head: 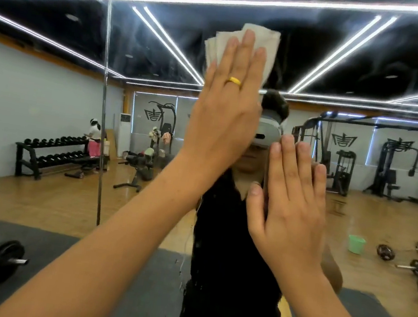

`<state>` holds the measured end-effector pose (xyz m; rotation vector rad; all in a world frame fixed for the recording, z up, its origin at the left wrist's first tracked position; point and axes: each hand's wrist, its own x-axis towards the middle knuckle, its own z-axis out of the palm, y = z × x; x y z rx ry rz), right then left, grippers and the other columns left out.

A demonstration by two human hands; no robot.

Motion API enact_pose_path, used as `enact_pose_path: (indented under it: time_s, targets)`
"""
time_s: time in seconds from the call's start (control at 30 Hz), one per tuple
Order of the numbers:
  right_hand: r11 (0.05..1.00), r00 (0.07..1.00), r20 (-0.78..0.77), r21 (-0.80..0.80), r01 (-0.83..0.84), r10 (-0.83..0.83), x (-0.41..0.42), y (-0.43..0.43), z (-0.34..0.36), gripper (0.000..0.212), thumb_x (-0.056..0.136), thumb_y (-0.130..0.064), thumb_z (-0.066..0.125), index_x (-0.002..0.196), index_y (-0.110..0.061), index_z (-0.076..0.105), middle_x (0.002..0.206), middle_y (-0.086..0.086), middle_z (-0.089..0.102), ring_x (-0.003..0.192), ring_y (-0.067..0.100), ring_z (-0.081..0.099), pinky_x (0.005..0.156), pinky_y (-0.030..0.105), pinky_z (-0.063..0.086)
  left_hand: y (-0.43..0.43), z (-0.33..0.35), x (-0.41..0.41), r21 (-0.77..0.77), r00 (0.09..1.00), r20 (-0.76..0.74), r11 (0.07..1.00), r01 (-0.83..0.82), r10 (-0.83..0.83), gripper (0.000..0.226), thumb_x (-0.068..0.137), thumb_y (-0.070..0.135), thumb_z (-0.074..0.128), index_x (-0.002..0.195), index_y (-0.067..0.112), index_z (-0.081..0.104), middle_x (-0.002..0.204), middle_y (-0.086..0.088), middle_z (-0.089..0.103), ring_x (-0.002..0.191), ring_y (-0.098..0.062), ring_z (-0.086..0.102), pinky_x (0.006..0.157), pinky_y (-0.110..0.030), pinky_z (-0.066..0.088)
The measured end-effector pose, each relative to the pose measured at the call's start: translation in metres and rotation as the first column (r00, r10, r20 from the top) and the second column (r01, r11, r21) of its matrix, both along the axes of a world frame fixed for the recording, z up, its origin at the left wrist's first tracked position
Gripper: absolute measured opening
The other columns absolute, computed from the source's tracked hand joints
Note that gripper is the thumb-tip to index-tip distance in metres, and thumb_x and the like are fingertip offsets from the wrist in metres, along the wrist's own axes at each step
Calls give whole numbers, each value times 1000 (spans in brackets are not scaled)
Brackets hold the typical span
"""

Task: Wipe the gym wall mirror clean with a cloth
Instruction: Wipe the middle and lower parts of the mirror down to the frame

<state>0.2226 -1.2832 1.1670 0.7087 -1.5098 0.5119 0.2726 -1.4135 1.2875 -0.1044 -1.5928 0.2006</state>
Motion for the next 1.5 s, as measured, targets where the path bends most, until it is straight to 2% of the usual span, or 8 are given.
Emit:
enact_pose_path:
  time_s: [0.1, 0.3, 0.53, 0.77, 0.9, 1.1, 1.27, 1.5]
  targets:
    - [1000, 1000, 4, 4, -20, 20, 1, -1, -1, 64, 105, -32, 39, 161, -5, 26, 170, 12, 19, 159, 27, 14, 130, 47, 8, -43, -4, 22, 176, 999, -36, 984, 33, -27, 54, 106, 15, 34, 158, 0, 30, 168, -21, 24, 157, -35, 19, 125, -55, 27]
    - [999, 1000, 6, 21, -29, 29, 0, -1, 4, 65, 105, -32, 41, 162, -6, 23, 171, 12, 16, 159, 26, 11, 129, 48, 9, -25, 8, 39, 395, 987, -104, 906, 152, -121, 52, 110, 30, 40, 161, 17, 34, 171, -1, 21, 159, -22, 11, 120, -18, 13]
    - [999, 1000, 7, 39, -29, 29, -3, 2, 5, 65, 105, -32, 40, 162, -6, 22, 170, 13, 17, 159, 27, 12, 130, 48, 8, -1, 9, 25, 60, 991, 50, 991, 118, -121, 51, 107, 15, 38, 157, 4, 37, 166, -16, 31, 155, -35, 22, 123, -56, 31]
    - [1000, 1000, 12, 10, -27, 27, -1, 3, 3, 63, 105, -30, 43, 161, -5, 27, 169, 13, 22, 158, 28, 15, 130, 47, 8, -74, -17, 69, 327, 996, -10, 941, 83, -84, 54, 109, 10, 37, 162, 13, 30, 171, -4, 21, 159, -23, 14, 113, 2, 5]
    - [1000, 1000, 15, 10, 24, -24, 0, 1, 3, 63, 106, -32, 38, 161, -4, 26, 170, 14, 20, 159, 28, 13, 130, 48, 8, -54, -14, 58, 336, 993, -47, 934, 122, -113, 56, 107, 9, 39, 162, 13, 30, 171, -6, 22, 158, -31, 16, 123, -29, 26]
    - [999, 999, -16, 9, 46, -46, 1, -1, 4, 61, 106, -29, 38, 160, -2, 28, 168, 17, 23, 158, 31, 17, 129, 52, 12, 10, 1, 17, -138, 985, 71, 976, 167, -159, 56, 95, -4, 55, 150, 1, 49, 157, -18, 46, 146, -44, 39, 117, -60, 38]
    - [998, 998, -19, 17, 65, -65, 3, -1, 5, 62, 106, -31, 34, 160, -2, 28, 168, 18, 24, 158, 31, 16, 129, 50, 10, -28, -18, 30, -379, 954, 296, 911, 166, -50, 56, 98, 0, 51, 153, 5, 44, 162, -13, 41, 151, -38, 33, 123, -47, 22]
    - [996, 996, -2, 34, 88, -88, 4, -1, 2, 65, 106, -32, 33, 161, -1, 23, 170, 18, 18, 159, 32, 13, 129, 50, 8, -58, -69, 57, -259, 935, 351, 954, 150, -51, 59, 104, 6, 50, 160, 11, 34, 169, -6, 28, 157, -29, 20, 126, -45, 17]
